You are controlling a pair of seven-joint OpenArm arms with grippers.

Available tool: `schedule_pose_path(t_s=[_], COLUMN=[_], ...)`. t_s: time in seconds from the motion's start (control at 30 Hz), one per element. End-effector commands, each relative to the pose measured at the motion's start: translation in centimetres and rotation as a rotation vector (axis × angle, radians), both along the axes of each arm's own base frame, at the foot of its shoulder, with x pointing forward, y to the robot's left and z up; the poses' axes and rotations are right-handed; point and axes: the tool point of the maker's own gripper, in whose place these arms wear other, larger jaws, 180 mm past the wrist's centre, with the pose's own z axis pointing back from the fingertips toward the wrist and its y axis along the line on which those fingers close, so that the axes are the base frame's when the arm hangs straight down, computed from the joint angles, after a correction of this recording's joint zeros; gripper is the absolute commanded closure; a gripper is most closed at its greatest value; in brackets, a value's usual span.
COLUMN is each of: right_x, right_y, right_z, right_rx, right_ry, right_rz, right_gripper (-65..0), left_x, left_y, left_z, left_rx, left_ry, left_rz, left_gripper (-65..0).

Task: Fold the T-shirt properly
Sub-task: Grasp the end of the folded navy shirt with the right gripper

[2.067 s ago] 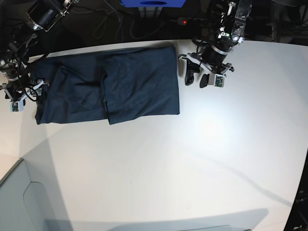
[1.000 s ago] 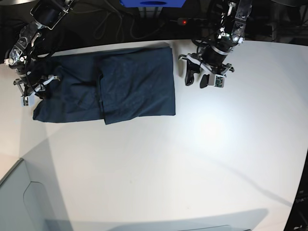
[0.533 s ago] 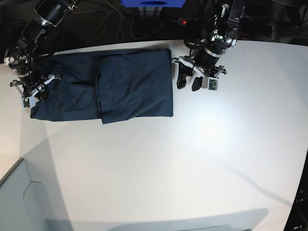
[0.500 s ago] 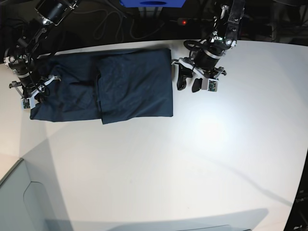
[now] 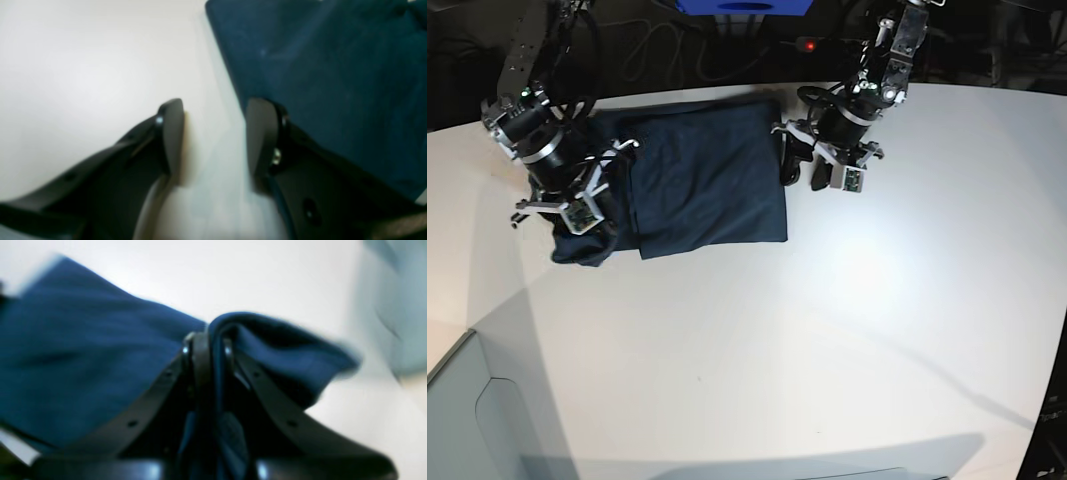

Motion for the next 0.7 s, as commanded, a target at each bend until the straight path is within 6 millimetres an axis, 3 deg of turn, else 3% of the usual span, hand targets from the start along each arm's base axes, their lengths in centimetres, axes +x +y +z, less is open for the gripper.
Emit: schedule_pose_path(t_s=[0.0, 0.1, 0.3, 0.5, 0.67], right_x=[0.1, -0.3, -0.8, -0.1, -0.1], right_y=[1.7, 5.4, 10.9, 13.3, 14.8], right_z=[1.1, 1.1, -0.4, -3.1, -3.3], right_rx=[0.025, 0.059, 0.115, 0.131, 0.164], right_ry=[-0.040, -0.036, 0.014, 0.092, 0.107], right_rz=[0.056, 0.163, 0.320, 0.390, 0.406], right_gripper=[-0.1, -0.1, -0.1, -0.1, -0.1], left_x=[0.4, 0.4, 0.4, 0.4, 0.4], left_y=[-0.1, -0.1, -0.1, -0.1, 0.0], left_z=[0.7, 0.7, 0.7, 0.7, 0.7], left_rx=[-0.009, -0.009, -0.009, -0.009, -0.008], left_ry=[-0.026, -0.026, -0.026, -0.026, -0.026], left_rz=[0.000, 0.000, 0.000, 0.000, 0.002], left_gripper=[-29.7, -29.7, -29.7, -29.7, -29.7])
